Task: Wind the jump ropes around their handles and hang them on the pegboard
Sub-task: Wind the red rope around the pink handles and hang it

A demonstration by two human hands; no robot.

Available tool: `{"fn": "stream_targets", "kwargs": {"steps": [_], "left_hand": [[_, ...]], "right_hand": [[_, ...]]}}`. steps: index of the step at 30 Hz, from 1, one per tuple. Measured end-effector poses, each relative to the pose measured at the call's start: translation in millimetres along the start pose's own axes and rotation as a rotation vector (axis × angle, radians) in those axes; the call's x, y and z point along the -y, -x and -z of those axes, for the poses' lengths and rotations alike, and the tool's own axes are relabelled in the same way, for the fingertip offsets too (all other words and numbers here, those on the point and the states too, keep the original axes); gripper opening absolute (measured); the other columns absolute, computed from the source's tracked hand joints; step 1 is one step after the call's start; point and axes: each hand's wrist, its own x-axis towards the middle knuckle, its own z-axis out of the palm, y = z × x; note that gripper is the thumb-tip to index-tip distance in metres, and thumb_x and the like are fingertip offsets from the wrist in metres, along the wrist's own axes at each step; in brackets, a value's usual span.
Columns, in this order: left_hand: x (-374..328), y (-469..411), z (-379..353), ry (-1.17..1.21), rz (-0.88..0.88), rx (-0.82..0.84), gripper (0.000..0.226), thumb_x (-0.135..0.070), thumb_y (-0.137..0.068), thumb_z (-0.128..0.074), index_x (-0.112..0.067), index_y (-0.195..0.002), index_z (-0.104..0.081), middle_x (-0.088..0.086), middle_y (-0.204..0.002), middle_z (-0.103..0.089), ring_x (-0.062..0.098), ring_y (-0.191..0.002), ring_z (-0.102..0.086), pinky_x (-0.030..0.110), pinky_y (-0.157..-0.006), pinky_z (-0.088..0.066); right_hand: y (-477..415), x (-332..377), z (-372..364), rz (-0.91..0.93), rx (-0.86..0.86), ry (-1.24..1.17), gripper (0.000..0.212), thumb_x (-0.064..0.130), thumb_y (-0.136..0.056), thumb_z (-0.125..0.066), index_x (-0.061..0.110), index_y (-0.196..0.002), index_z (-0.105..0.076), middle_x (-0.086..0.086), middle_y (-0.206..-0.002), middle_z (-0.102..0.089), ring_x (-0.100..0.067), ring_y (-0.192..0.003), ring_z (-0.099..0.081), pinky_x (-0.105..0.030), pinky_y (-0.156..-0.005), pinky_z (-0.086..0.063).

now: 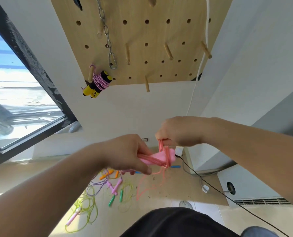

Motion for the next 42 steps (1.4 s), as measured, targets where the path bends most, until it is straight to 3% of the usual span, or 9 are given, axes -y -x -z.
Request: {"fn": "stream_targets", "kwargs": {"steps": [4, 9, 12, 17, 21, 27, 30, 37, 42], "left_hand": [[0.8, -8.1, -4.9, -0.469, 0.034, -0.212, 0.023, -0.039, -0.076, -0.075, -0.018, -0.086, -0.074, 0.006, -0.067, -0.062, 0.015, -0.059, -0.049, 0.032, -0.060, -0.046], [16.3, -21.7, -1.2, -0.439, 0.127, -0.434, 0.022, -0.038, -0.079, -0.071, -0.016, -0.078, -0.070, 0.003, -0.066, -0.055, 0.022, -0.069, -0.052, 0.034, -0.059, -0.040], [22.5, -28.1, 1.0, -0.151, 0.168, -0.532, 0.014, -0.033, -0.080, -0.079, -0.020, -0.085, -0.077, 0.000, -0.062, -0.056, 0.016, -0.060, -0.053, 0.028, -0.056, -0.040], [15.7, -32.9, -11.0, 0.655, 0.147, -0.529, 0.015, -0.013, -0.082, -0.082, -0.003, -0.091, -0.074, 0.013, -0.066, -0.065, 0.025, -0.057, -0.063, 0.032, -0.049, -0.048], [0.8, -39.8, -31.2, 1.015, 0.107, -0.459, 0.040, -0.018, -0.072, -0.081, 0.002, -0.100, -0.059, 0.023, -0.077, -0.065, 0.033, -0.061, -0.061, 0.036, -0.052, -0.049], [-32.2, -56.9, -43.7, 1.323, 0.056, -0.409, 0.043, -0.023, -0.075, -0.074, -0.009, -0.111, -0.053, 0.025, -0.079, -0.062, 0.033, -0.060, -0.060, 0.036, -0.051, -0.049], [-49.4, -69.7, -49.3, 1.458, 0.028, -0.360, 0.044, -0.026, -0.075, -0.074, -0.008, -0.110, -0.055, 0.021, -0.080, -0.061, 0.032, -0.060, -0.059, 0.035, -0.050, -0.049], [-73.4, -101.3, -59.5, 1.618, -0.239, -0.131, 0.043, -0.031, -0.070, -0.090, -0.012, -0.101, -0.068, 0.016, -0.082, -0.060, 0.030, -0.061, -0.058, 0.036, -0.049, -0.052], [-82.4, -125.8, -72.7, 1.305, -0.150, 0.027, 0.038, -0.026, -0.083, -0.079, -0.005, -0.103, -0.054, 0.022, -0.084, -0.060, 0.031, -0.067, -0.063, 0.036, -0.054, -0.054]], "right_hand": [[-14.1, 9.0, 15.0, 0.021, 0.011, 0.147, 0.023, 0.031, -0.104, -0.044, 0.021, -0.084, -0.049, 0.006, -0.076, -0.051, -0.022, -0.077, -0.055, -0.036, -0.069, -0.045], [-8.6, 11.3, 21.1, -0.055, -0.128, 0.141, 0.026, 0.031, -0.106, -0.038, 0.020, -0.099, -0.060, 0.002, -0.087, -0.061, -0.024, -0.082, -0.057, -0.040, -0.076, -0.049], [-4.3, 19.6, 8.3, -0.137, -0.229, 0.033, 0.026, 0.029, -0.108, -0.034, 0.022, -0.111, -0.059, 0.001, -0.094, -0.061, -0.025, -0.088, -0.060, -0.041, -0.080, -0.049], [10.1, 22.8, -38.0, -0.211, -0.712, -0.438, 0.038, 0.024, -0.105, -0.050, 0.030, -0.142, -0.055, 0.024, -0.085, -0.051, 0.000, -0.080, -0.049, -0.012, -0.070, -0.036], [29.8, 10.8, -68.9, -0.246, -0.926, -0.703, 0.019, 0.025, -0.099, -0.061, 0.032, -0.114, -0.071, 0.020, -0.074, -0.061, -0.007, -0.067, -0.060, -0.014, -0.060, -0.042], [47.8, -12.3, -89.4, -0.346, -0.984, -0.519, 0.035, 0.046, -0.101, -0.040, 0.037, -0.122, -0.067, 0.030, -0.086, -0.063, 0.006, -0.080, -0.057, -0.010, -0.072, -0.041], [53.4, -25.0, -90.6, -0.337, -0.918, -0.903, 0.035, 0.044, -0.106, -0.038, 0.033, -0.107, -0.072, 0.038, -0.073, -0.058, 0.009, -0.075, -0.056, -0.010, -0.068, -0.035], [63.6, -81.1, -120.4, -0.105, -0.703, -1.053, 0.034, 0.055, -0.099, -0.038, 0.028, -0.085, -0.052, 0.007, -0.061, -0.046, -0.013, -0.057, -0.042, -0.042, -0.058, -0.042], [73.4, -134.4, -128.9, 0.030, -0.625, -0.637, 0.020, 0.050, -0.099, -0.034, 0.041, -0.087, -0.047, 0.026, -0.072, -0.054, 0.000, -0.064, -0.050, -0.015, -0.058, -0.033]]}}
